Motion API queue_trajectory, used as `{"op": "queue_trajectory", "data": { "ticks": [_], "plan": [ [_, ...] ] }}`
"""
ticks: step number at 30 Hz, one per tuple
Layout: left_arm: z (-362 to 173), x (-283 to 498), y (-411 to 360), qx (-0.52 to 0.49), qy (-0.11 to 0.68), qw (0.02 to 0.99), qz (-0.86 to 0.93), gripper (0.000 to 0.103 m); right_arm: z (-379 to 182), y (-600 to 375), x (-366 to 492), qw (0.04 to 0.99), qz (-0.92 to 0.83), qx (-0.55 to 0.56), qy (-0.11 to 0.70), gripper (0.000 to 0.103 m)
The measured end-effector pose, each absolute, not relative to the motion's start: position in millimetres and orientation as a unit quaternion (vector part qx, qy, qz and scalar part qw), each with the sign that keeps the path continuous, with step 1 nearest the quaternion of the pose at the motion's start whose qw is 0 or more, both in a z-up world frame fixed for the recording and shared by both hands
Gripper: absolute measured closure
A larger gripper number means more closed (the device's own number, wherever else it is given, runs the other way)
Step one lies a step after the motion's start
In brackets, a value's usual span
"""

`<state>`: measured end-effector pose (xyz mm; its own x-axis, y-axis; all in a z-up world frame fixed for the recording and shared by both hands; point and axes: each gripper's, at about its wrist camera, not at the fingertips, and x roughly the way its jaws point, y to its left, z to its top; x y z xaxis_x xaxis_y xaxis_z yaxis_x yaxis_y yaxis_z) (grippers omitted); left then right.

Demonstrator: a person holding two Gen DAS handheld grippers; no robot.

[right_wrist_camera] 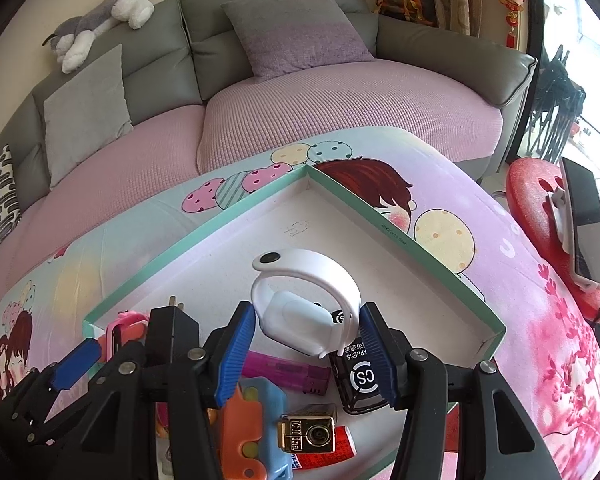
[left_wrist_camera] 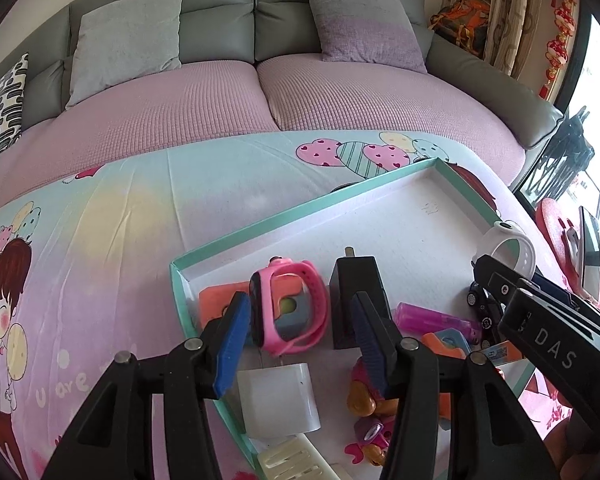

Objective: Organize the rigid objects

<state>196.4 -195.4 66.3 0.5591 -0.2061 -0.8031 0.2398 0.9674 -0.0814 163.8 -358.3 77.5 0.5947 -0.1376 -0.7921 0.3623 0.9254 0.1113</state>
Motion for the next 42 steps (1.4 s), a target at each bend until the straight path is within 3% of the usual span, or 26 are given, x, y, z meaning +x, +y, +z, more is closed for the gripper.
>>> {"op": "queue_trajectory", "data": {
  "ticks": [2,11,13,20,26,30,33,34,42],
  "plan": [
    [68.4,195.7,-194.1,0.019,0.449,0.884,-0.125,0.040,77.4,-358.4,163.9,0.883,-0.140,0.132,0.428,0.044],
    [73.7,196.5,-185.0,0.016,0.448,0.887,-0.114,0.038,80.5,-352.2,164.1,0.887,-0.135,0.120,0.425,0.033],
    [74.8,197.1,-181.5,0.013,0.447,0.888,-0.109,0.029,80.6,-351.9,164.3,0.887,-0.135,0.119,0.425,0.032],
    [74.5,203.3,-160.3,-0.013,0.454,0.888,-0.073,0.028,79.6,-349.5,165.7,0.888,-0.134,0.109,0.426,0.021],
    [67.7,209.9,-135.9,-0.029,0.464,0.885,-0.023,0.019,79.0,-344.7,166.8,0.889,-0.134,0.097,0.427,0.012],
    [61.7,212.4,-123.4,-0.035,0.471,0.882,0.006,0.018,78.0,-341.8,168.1,0.888,-0.135,0.089,0.430,0.010],
    [55.0,214.0,-114.4,-0.044,0.481,0.875,0.022,0.006,76.6,-339.2,169.6,0.888,-0.134,0.081,0.433,0.008],
    [53.5,214.3,-111.3,-0.047,0.483,0.874,0.029,0.006,76.3,-338.2,170.0,0.888,-0.134,0.078,0.434,0.000],
    [48.7,214.2,-97.2,-0.065,0.481,0.872,0.052,0.005,75.4,-330.8,171.8,0.889,-0.131,0.058,0.436,0.000]
  ]
}}
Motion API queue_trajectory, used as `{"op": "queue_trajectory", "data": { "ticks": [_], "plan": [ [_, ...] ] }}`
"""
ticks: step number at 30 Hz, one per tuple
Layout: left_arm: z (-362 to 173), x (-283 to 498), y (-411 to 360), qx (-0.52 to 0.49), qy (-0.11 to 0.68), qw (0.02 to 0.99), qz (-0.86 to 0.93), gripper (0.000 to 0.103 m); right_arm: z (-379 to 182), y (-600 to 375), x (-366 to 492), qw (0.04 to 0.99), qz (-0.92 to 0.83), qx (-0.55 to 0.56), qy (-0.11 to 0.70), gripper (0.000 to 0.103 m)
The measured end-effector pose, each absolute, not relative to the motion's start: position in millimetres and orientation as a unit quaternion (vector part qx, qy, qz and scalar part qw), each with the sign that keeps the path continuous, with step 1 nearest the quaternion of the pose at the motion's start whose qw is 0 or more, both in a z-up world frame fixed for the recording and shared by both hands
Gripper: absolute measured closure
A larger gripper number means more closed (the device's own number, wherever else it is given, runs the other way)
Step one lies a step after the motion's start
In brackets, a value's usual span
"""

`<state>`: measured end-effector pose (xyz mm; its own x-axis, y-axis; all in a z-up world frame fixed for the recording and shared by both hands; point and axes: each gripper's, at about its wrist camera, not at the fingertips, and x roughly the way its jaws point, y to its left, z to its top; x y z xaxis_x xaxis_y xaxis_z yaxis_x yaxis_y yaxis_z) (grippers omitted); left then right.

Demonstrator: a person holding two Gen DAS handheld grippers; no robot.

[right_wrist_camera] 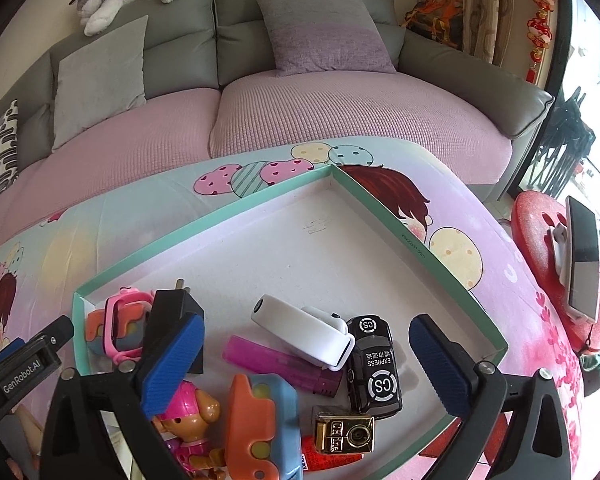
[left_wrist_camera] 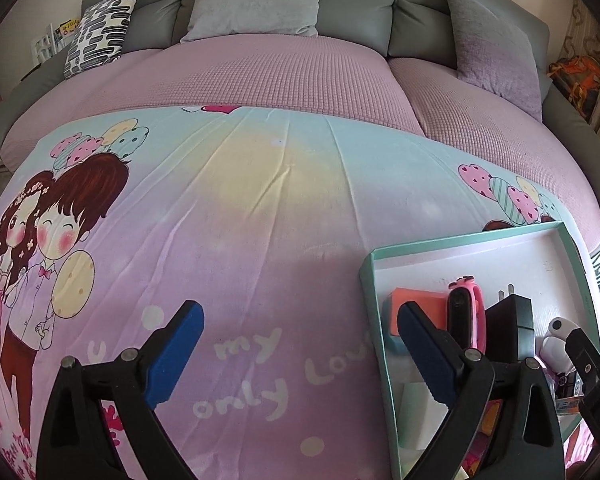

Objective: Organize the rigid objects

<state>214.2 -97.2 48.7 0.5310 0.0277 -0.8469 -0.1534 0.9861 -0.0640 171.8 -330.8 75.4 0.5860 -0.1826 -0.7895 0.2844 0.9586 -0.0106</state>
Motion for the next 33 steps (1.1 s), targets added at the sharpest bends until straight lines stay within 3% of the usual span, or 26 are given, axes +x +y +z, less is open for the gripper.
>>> {"op": "queue_trajectory", "data": {
  "ticks": [5,33],
  "plan": [
    [46.5,213.0,-91.5,-0.076,0.479,0.872,0.063,0.000,74.6,-328.1,172.5,0.887,-0.131,0.053,0.439,0.000],
    [70.9,192.0,-75.8,-0.120,0.450,0.884,0.045,0.000,96.7,-293.6,159.2,0.906,-0.101,0.019,0.410,0.000]
  ]
}}
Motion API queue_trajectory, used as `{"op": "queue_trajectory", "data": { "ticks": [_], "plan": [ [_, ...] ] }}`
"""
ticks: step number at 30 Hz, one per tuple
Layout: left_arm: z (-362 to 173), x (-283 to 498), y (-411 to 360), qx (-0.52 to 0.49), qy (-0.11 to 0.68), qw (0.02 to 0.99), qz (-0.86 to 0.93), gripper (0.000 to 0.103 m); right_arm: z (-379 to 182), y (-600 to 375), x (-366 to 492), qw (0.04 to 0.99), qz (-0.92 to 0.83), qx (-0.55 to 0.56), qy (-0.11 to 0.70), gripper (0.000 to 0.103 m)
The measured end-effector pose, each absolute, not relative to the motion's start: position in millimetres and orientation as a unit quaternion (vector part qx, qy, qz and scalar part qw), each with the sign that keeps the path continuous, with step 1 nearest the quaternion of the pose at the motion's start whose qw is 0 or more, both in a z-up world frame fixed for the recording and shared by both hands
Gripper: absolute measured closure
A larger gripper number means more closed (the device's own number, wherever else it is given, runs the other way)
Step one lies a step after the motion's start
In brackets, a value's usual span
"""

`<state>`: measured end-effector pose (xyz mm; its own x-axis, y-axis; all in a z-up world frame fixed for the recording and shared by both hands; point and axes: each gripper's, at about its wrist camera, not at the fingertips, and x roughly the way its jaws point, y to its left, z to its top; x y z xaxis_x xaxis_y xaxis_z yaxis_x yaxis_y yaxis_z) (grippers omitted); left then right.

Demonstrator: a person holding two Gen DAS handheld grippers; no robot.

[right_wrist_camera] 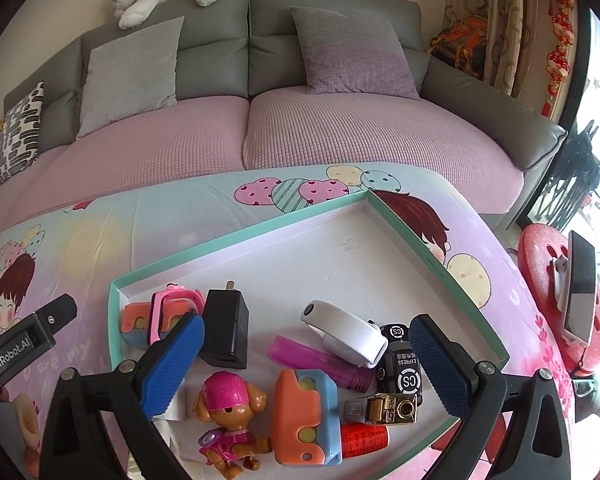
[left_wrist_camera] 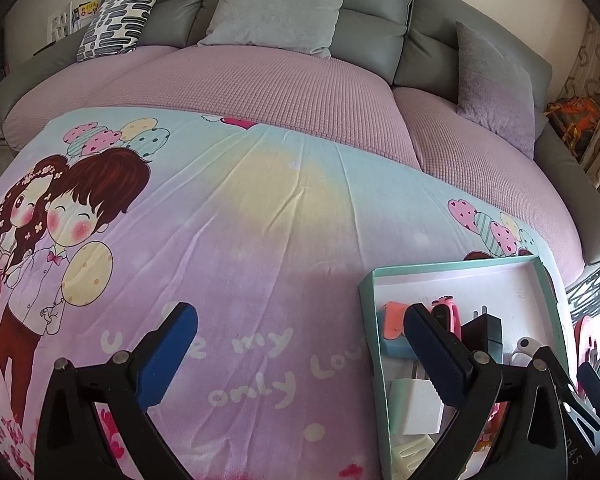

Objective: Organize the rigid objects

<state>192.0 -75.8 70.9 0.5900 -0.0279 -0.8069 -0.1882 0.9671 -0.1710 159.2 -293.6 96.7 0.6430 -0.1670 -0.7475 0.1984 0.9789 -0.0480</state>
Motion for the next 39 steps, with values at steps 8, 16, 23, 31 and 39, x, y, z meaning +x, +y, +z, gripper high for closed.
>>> {"op": "queue_trajectory", "data": {
  "ticks": [8,16,23,31,39],
  "plan": [
    [68.9,169.3,-78.4,-0.074,0.459,0.882,0.076,0.000,98.0,-283.9,136.0,0.908,-0.090,0.006,0.409,0.000],
    [69.5,148.7,-67.7,-0.057,0.458,0.880,0.111,0.000,99.1,-282.4,109.1,0.911,-0.076,0.016,0.405,0.000],
    [65.0,131.7,-66.1,-0.042,0.466,0.876,0.118,0.000,92.5,-280.1,99.3,0.904,-0.064,0.018,0.423,0.000],
    [47.9,114.2,-70.7,-0.014,0.493,0.863,0.110,0.000,79.2,-275.2,84.8,0.894,-0.056,0.017,0.445,0.000],
    [41.8,98.8,-66.0,-0.009,0.502,0.858,0.105,0.000,65.9,-268.4,70.2,0.884,-0.050,0.007,0.464,0.000]
  ]
}}
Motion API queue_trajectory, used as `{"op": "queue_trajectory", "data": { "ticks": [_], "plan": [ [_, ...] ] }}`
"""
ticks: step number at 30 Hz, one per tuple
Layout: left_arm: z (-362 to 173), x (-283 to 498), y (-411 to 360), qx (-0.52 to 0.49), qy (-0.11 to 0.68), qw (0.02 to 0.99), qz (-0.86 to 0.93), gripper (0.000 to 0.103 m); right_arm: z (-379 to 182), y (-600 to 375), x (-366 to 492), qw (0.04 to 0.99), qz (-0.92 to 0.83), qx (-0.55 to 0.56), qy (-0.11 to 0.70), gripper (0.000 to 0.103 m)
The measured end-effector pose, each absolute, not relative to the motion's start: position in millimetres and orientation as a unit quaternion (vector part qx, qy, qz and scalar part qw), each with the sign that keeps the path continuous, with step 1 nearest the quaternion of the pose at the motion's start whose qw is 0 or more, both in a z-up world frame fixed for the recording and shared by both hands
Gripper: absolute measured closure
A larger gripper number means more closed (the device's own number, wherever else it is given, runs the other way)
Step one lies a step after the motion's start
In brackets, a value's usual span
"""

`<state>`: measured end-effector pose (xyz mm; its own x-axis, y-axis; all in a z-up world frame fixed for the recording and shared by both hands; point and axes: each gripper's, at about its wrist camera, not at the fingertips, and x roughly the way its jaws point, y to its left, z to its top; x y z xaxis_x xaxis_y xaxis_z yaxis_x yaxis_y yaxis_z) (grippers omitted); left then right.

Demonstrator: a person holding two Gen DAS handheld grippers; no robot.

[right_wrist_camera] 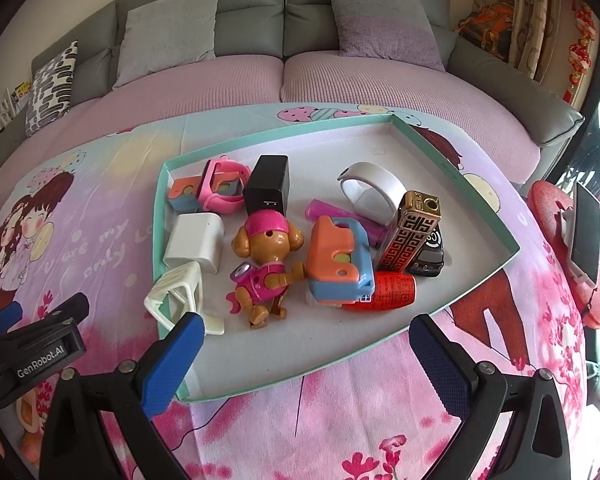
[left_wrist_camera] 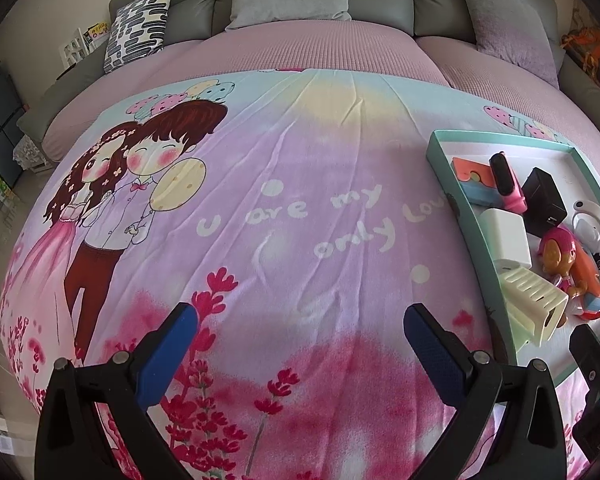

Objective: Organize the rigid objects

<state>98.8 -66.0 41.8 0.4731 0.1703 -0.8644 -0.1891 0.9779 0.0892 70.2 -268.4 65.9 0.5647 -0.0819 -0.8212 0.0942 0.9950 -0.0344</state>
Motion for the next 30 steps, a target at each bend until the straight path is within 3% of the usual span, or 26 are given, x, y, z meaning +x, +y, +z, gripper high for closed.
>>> {"op": "queue_trajectory", "data": {
  "ticks": [30],
  "plan": [
    [16.6,73.7,-68.8,0.026,0.544,0.833,0.097,0.000,38.2,-257.7,37.0,0.859,-0.017,-0.011,0.511,0.000]
  ]
}}
